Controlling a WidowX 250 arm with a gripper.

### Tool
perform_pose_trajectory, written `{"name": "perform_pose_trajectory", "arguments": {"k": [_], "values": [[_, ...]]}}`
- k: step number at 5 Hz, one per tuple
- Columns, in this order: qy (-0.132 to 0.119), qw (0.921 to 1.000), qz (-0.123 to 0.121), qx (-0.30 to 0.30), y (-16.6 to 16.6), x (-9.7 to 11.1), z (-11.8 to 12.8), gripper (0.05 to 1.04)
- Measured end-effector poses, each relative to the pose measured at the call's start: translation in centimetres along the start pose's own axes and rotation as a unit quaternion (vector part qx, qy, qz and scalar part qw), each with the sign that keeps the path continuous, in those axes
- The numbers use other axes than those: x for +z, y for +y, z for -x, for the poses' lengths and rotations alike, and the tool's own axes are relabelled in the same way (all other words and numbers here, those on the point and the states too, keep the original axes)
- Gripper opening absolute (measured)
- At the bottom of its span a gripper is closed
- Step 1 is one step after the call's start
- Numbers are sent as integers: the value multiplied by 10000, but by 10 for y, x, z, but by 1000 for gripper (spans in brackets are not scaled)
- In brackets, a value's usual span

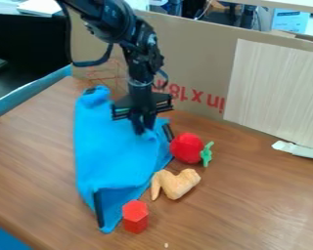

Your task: Fold the cloth from bottom left to top right

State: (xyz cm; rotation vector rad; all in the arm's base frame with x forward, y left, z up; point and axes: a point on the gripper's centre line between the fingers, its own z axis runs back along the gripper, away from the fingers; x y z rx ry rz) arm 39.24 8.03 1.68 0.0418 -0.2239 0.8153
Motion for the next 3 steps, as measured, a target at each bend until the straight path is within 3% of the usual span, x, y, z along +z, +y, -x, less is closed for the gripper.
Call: {"name": "perform_pose_trajectory", "arguments": {"k": [1, 2, 3], "values": [[217, 9991, 232, -296, 19, 22, -3, 532], [261, 9960, 503, -684, 44, 64, -17, 830], [238, 9907, 968, -930, 78, 114, -32, 996]]}}
